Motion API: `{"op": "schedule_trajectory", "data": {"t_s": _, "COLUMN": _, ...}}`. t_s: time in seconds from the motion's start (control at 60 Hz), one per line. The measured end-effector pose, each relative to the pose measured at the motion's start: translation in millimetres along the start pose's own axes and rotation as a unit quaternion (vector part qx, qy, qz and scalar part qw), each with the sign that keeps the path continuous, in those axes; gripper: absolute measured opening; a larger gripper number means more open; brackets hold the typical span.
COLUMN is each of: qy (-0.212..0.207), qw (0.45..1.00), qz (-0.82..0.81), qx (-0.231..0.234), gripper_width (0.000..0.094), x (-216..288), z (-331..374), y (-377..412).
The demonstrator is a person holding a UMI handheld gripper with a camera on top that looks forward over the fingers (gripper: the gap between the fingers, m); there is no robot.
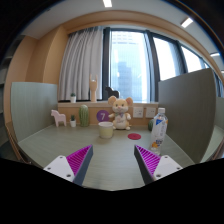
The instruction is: Pour water
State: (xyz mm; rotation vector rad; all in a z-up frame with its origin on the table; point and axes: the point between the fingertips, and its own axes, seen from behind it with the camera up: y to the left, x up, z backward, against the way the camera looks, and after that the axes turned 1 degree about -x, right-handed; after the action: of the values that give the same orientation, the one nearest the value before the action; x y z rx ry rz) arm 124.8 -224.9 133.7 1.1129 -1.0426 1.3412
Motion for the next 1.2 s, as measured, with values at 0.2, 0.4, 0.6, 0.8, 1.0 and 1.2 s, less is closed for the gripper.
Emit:
{"op": "schedule_trajectory", "data": {"t_s": 0.2, "qy": 0.027, "qw": 0.997, "qz": -0.021, "qx": -0.075, "gripper_width": 0.0851, "x": -45, "z": -20, "y": -101}}
{"op": "schedule_trajectory", "data": {"t_s": 0.4, "qy": 0.022, "qw": 0.993, "qz": -0.043, "qx": -0.108, "gripper_width": 0.0843, "x": -37, "z": -62, "y": -166}}
{"op": "schedule_trajectory", "data": {"t_s": 0.6, "qy": 0.0, "qw": 0.992, "qz": -0.023, "qx": -0.127, "gripper_width": 0.0843, "x": -10, "z": -111, "y": -204}}
{"op": "schedule_trajectory", "data": {"t_s": 0.8, "qy": -0.005, "qw": 0.992, "qz": -0.026, "qx": -0.126, "gripper_width": 0.0804, "x": 7, "z": -152, "y": -217}}
{"op": "schedule_trajectory", "data": {"t_s": 1.0, "qy": -0.021, "qw": 0.992, "qz": -0.01, "qx": -0.122, "gripper_width": 0.0548, "x": 13, "z": -176, "y": -217}}
{"op": "schedule_trajectory", "data": {"t_s": 1.2, "qy": -0.032, "qw": 0.99, "qz": 0.028, "qx": -0.131, "gripper_width": 0.0371, "x": 18, "z": -174, "y": -212}}
